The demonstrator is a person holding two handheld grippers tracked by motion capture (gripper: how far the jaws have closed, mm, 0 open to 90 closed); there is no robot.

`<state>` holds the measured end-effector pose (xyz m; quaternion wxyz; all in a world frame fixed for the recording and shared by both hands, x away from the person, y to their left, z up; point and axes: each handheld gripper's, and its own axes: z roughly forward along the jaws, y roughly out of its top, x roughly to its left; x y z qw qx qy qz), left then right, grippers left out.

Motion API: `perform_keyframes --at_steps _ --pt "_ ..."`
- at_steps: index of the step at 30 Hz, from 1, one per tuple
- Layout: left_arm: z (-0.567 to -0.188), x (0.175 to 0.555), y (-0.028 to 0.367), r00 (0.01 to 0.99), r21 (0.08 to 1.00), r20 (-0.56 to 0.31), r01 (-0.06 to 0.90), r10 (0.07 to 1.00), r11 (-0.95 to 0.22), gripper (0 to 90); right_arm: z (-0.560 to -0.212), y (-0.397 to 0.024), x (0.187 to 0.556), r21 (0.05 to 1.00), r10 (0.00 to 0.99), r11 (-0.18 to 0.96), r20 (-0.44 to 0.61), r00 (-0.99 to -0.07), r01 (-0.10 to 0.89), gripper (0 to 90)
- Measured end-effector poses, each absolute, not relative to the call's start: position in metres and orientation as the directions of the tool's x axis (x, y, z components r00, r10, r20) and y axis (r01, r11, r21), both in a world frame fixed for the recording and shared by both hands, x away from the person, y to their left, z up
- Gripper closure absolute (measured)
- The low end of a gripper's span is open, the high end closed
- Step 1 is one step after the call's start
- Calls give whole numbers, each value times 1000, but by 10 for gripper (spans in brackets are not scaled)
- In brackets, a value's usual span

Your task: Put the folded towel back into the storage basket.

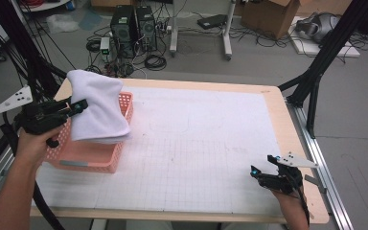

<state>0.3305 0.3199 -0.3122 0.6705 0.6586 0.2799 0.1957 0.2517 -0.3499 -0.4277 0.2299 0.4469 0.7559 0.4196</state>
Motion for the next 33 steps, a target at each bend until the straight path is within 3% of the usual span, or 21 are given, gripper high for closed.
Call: perform_keyframes --at_steps 18,33 --pt "-349 336 351 696 974 -207 212 688 79 726 -430 -348 252 832 867 258 24 -497 491 195" --pt "-365 343 356 605 937 -237 350 760 13 724 -430 -348 251 832 867 256 28 -497 493 195"
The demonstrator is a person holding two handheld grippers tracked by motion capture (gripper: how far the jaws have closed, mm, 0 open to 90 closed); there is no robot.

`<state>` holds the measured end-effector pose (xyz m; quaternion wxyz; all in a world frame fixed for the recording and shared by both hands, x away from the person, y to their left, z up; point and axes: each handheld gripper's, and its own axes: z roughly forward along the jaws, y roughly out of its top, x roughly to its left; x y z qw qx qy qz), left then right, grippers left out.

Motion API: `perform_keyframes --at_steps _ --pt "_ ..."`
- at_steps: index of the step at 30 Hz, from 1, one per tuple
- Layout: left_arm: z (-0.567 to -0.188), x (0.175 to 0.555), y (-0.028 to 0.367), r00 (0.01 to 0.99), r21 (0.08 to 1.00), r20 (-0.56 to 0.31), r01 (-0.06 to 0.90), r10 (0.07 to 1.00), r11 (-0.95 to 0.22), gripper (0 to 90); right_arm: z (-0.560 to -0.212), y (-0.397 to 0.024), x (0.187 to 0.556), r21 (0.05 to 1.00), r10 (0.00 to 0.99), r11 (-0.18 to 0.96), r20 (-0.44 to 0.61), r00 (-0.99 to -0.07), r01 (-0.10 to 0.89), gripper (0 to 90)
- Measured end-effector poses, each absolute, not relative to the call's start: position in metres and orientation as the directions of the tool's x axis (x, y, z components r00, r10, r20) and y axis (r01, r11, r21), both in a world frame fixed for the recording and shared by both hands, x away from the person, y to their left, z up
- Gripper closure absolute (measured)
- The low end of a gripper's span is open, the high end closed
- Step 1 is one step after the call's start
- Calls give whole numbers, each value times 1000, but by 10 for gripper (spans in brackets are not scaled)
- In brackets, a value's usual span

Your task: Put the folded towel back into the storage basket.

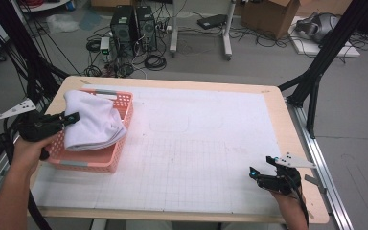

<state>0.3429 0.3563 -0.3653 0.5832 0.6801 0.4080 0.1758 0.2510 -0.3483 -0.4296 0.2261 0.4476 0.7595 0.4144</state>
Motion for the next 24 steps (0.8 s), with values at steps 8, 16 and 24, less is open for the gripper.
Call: perform_keyframes --at_steps 8,16,24 --pt "-368 348 351 559 904 -198 421 805 -69 712 -430 -348 251 831 868 254 30 -496 494 195" --pt "-368 350 352 485 870 -238 492 842 -38 621 -429 -349 250 833 867 256 27 -498 491 195" --pt "-361 343 361 339 861 -240 507 910 39 427 -429 -348 250 832 867 253 31 -497 494 196"
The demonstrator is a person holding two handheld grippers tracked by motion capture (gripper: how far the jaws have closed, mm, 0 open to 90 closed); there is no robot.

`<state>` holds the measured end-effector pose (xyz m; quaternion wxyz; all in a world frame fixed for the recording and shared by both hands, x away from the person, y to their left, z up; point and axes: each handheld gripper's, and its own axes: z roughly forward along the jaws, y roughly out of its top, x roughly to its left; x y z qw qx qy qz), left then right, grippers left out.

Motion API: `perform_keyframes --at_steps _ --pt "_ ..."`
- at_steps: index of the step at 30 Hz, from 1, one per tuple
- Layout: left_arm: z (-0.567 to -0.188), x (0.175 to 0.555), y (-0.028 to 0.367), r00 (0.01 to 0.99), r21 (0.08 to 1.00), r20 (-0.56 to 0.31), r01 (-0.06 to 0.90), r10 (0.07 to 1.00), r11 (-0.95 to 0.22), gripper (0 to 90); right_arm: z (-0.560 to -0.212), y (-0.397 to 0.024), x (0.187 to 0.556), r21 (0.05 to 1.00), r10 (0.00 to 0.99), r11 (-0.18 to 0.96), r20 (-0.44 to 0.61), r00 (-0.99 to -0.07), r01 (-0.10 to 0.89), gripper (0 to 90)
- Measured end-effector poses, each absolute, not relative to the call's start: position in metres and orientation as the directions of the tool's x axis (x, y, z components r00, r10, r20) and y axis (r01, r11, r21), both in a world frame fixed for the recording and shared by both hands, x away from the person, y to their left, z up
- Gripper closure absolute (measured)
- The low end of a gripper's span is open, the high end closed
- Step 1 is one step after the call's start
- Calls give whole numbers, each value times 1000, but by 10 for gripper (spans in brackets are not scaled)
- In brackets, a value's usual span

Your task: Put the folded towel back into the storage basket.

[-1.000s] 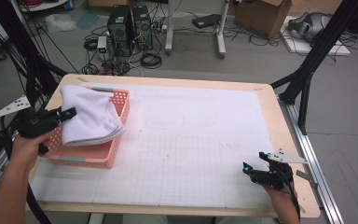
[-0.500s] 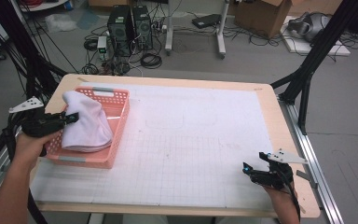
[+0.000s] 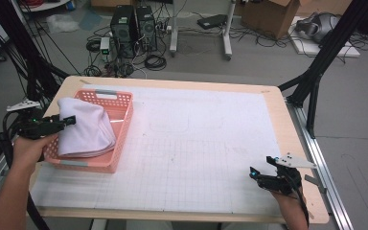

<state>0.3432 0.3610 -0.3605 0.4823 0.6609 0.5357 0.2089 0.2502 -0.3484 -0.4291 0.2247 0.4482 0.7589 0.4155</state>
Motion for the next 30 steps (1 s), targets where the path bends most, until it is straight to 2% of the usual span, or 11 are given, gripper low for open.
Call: perform_keyframes --at_steps 1,6,13,17,22,28,30 --pt "-357 339 363 319 880 -225 472 921 52 382 -429 -349 250 833 867 254 29 -497 492 195" --pt "-345 327 360 328 926 -189 373 926 57 338 -429 -348 250 834 865 258 26 -502 487 195" --pt "-338 303 347 373 963 -140 265 917 40 322 -428 -349 249 836 866 253 29 -500 488 195" --pt "-338 293 341 394 969 -141 244 908 44 309 -427 -349 249 836 864 255 29 -503 486 195" --pt "-342 288 334 428 963 -141 269 893 23 319 -427 -349 248 836 864 255 28 -502 486 195" --pt "-345 297 326 419 942 -123 334 900 -27 354 -426 -348 248 837 863 256 27 -504 484 196" --pt "-348 308 318 393 916 -129 400 910 -43 353 -426 -348 248 837 862 258 25 -506 482 196"
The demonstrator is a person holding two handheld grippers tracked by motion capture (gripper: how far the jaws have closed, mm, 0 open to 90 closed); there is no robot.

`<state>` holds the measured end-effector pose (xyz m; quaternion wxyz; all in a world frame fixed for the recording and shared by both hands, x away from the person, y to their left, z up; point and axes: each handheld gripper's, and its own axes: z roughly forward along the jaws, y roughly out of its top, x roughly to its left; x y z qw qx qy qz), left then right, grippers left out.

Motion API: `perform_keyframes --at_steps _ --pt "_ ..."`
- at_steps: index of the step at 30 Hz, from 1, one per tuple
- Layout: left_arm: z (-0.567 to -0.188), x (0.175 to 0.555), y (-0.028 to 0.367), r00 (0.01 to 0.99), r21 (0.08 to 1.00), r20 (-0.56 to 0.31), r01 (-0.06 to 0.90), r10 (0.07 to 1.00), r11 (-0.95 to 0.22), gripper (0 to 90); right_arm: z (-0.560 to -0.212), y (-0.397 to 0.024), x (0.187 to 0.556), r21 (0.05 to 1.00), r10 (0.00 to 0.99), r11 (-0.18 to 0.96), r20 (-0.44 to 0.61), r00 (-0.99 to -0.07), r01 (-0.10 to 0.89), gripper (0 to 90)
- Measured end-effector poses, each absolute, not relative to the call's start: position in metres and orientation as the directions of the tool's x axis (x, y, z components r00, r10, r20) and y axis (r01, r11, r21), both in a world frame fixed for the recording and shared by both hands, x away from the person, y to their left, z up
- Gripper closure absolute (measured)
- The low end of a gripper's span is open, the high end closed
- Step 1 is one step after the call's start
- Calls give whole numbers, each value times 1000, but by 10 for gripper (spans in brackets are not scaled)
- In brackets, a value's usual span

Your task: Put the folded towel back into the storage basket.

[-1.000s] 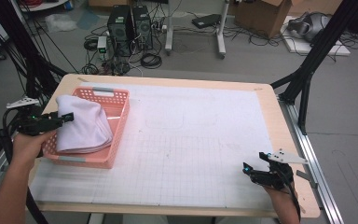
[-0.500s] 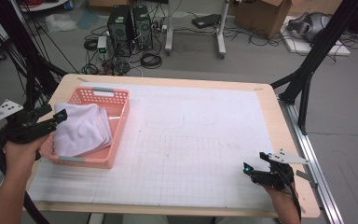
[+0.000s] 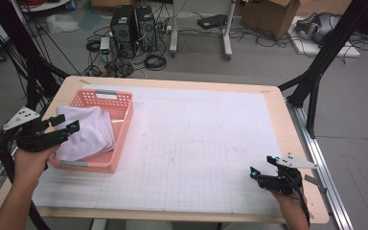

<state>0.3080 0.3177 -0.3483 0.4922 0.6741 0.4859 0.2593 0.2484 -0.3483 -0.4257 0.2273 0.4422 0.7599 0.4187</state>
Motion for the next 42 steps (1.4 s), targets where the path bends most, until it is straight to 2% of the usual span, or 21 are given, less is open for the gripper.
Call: perform_keyframes --at_steps 5,15,23,35,38,42 --pt "-355 330 301 381 864 -121 496 916 -92 357 -426 -348 248 837 862 258 26 -507 483 196" --pt "-369 355 285 313 780 -86 612 946 -131 364 -426 -352 248 837 865 253 29 -502 484 196" --pt "-375 366 291 225 731 -112 678 968 -73 380 -426 -350 248 836 863 256 30 -505 486 195" --pt "-396 389 286 198 624 -109 776 974 -88 410 -427 -351 249 837 863 249 36 -504 487 196" --pt "-405 394 281 215 588 -97 800 972 -119 396 -427 -351 250 835 862 250 38 -505 490 196" --pt "-409 397 275 238 584 -84 799 968 -146 367 -427 -351 250 836 861 251 38 -507 488 196"
